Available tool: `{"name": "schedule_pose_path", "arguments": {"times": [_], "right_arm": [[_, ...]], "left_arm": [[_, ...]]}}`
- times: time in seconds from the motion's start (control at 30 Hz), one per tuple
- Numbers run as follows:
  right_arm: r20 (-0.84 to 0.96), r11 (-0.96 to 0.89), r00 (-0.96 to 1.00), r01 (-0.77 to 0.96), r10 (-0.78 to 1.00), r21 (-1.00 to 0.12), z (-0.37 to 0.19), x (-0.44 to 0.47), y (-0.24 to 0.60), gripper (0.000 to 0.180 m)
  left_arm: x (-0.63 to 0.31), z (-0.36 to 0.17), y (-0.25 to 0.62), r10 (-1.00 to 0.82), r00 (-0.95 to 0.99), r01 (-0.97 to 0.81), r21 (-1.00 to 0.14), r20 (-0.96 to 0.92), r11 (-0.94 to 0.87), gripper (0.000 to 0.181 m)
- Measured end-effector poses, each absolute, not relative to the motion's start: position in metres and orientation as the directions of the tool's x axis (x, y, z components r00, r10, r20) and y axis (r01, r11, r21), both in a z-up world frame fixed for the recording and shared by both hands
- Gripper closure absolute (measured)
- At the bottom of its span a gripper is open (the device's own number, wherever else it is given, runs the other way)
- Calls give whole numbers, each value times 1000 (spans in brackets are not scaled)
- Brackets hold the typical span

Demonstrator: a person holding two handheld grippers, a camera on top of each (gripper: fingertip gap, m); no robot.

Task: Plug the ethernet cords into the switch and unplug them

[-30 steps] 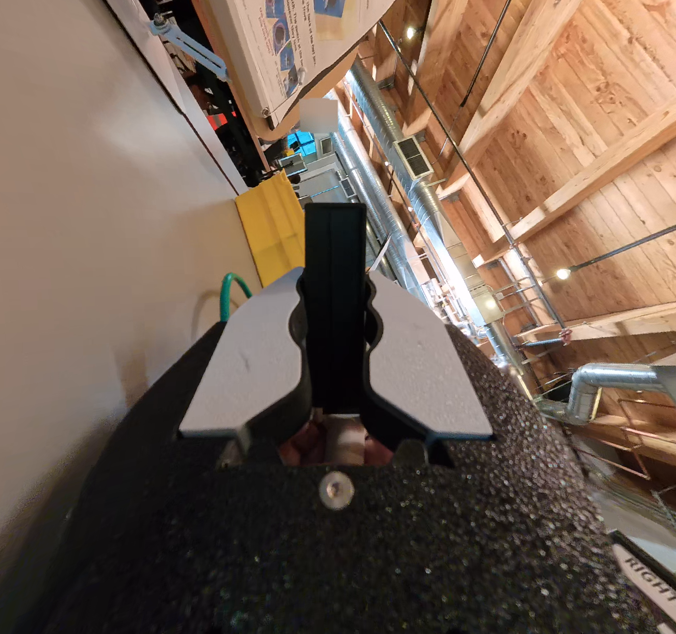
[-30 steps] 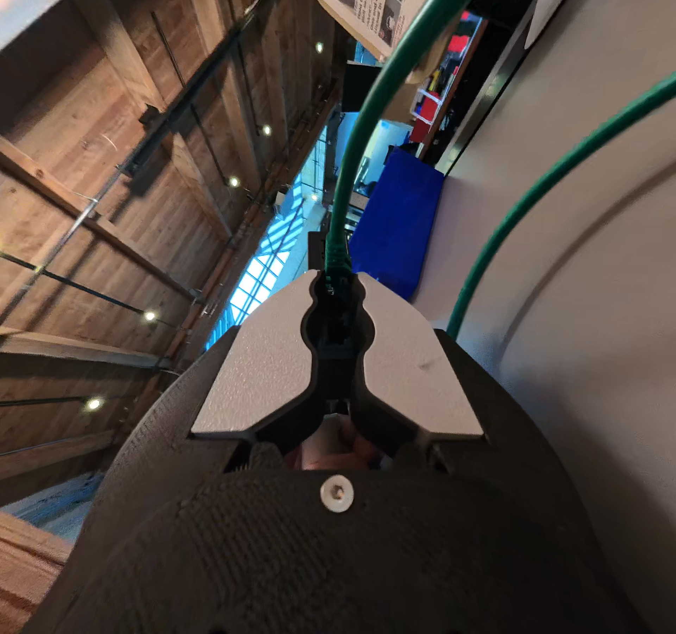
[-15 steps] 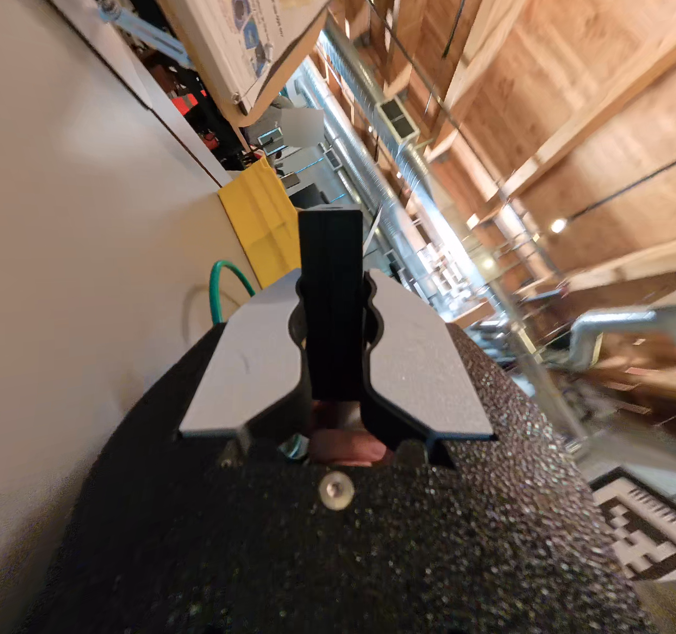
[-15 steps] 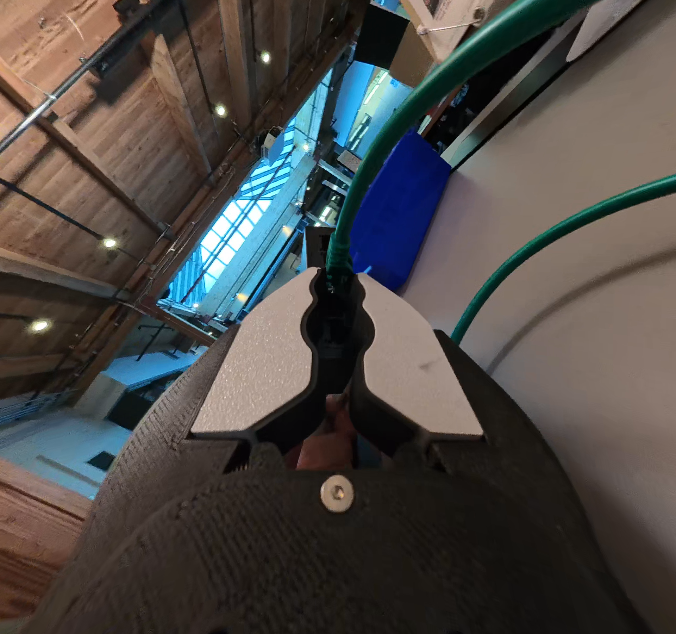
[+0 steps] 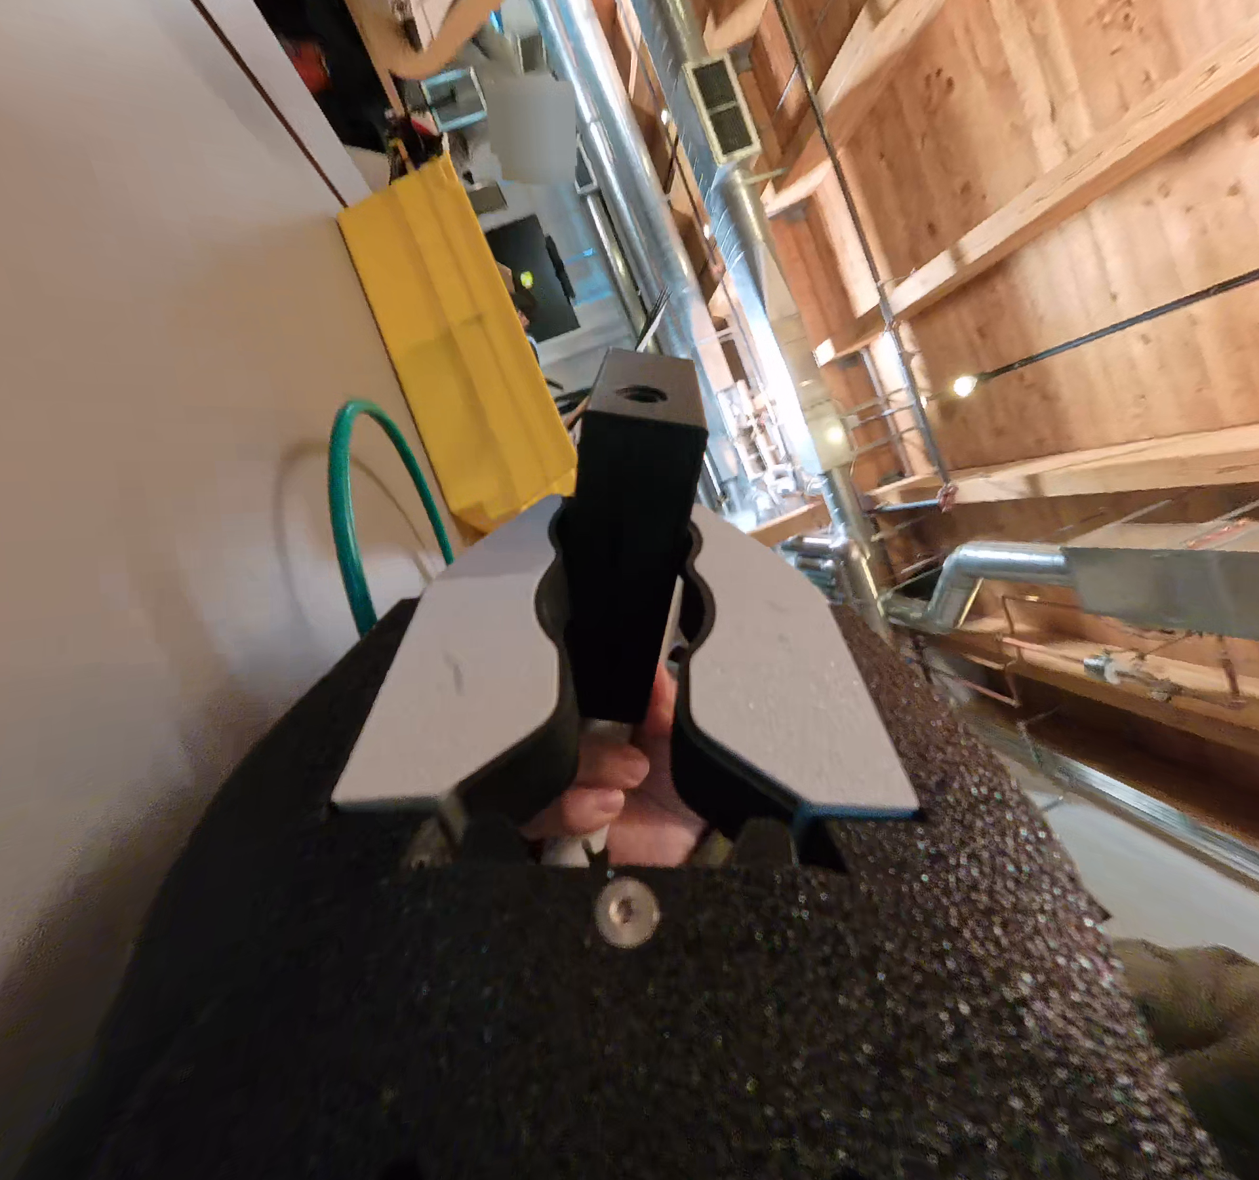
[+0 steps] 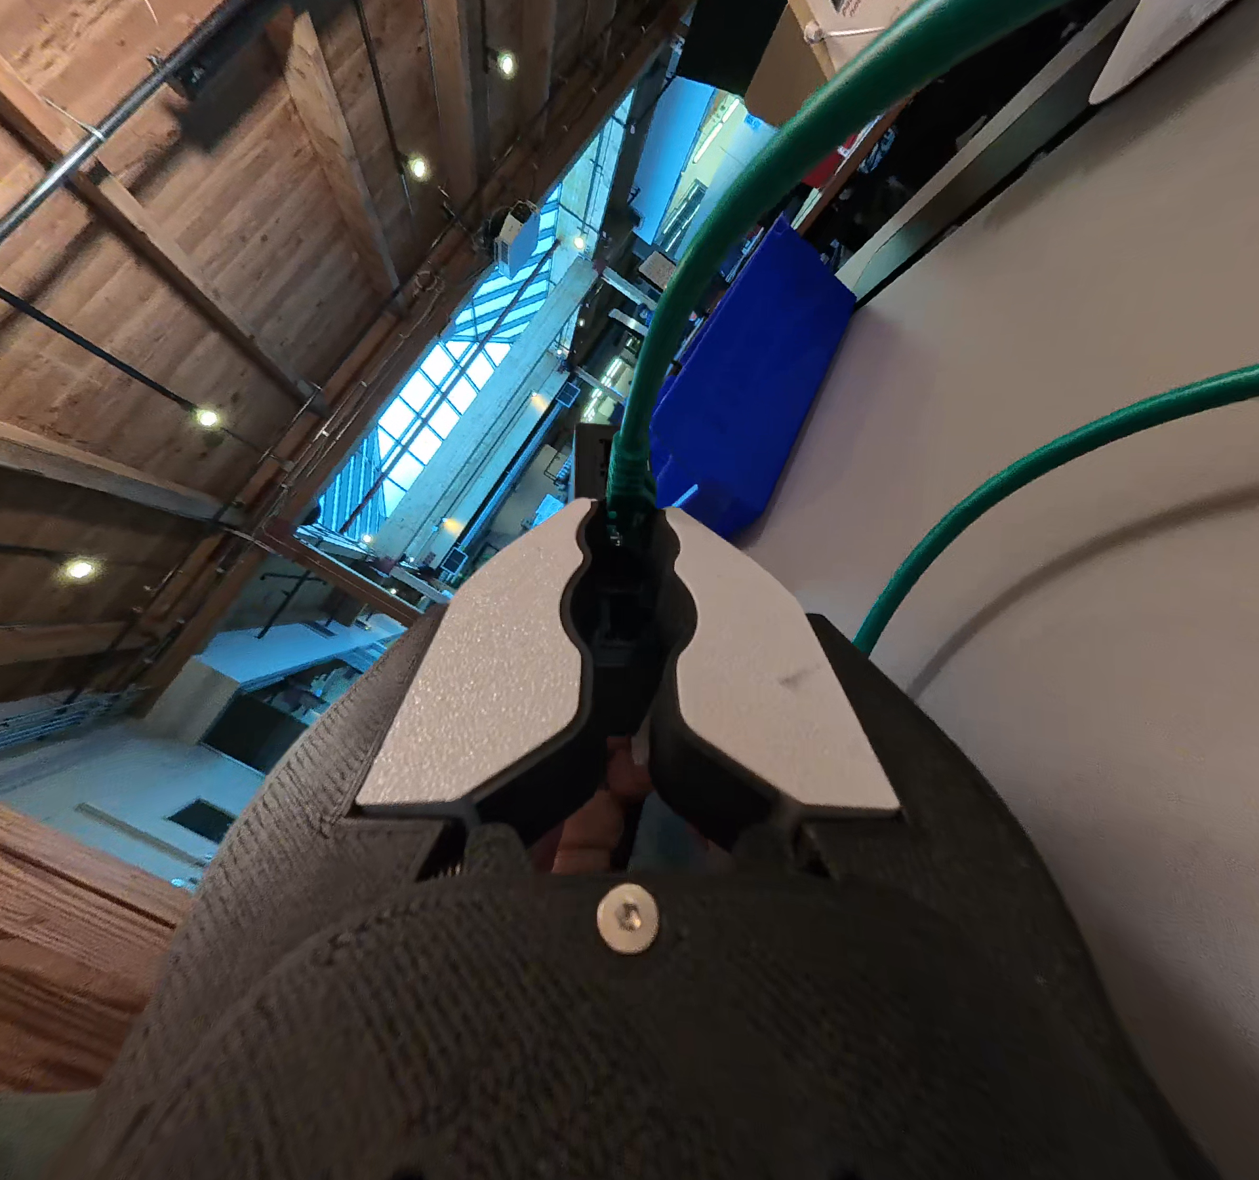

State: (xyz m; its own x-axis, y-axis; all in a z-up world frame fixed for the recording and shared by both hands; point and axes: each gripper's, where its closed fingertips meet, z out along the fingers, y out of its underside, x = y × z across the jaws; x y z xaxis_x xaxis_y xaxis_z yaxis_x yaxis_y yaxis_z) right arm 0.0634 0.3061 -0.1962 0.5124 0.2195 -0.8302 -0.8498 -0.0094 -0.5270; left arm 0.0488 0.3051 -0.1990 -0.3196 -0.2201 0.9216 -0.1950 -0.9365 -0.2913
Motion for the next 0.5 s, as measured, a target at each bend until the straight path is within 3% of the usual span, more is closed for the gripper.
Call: {"name": "schedule_pose_path", "arguments": {"times": [0.23, 0.37, 0.43, 0.5], "right_arm": [[-835, -23, 497, -856, 237, -516, -200, 62, 306, 165], [-819, -50, 535, -830, 208, -555, -202, 61, 306, 165], [-820, -55, 533, -831, 209, -554, -204, 62, 305, 165], [-828, -53, 507, -845, 239, -533, -201, 62, 305, 165]], "left_arm": [[48, -202, 308, -408, -306, -168, -471, 860, -866, 154], [47, -205, 308, -256, -324, -210, -333, 911, -919, 154], [48, -206, 306, -318, -302, -219, -390, 899, -894, 154], [47, -203, 305, -476, -288, -203, -539, 831, -818, 154]]}}
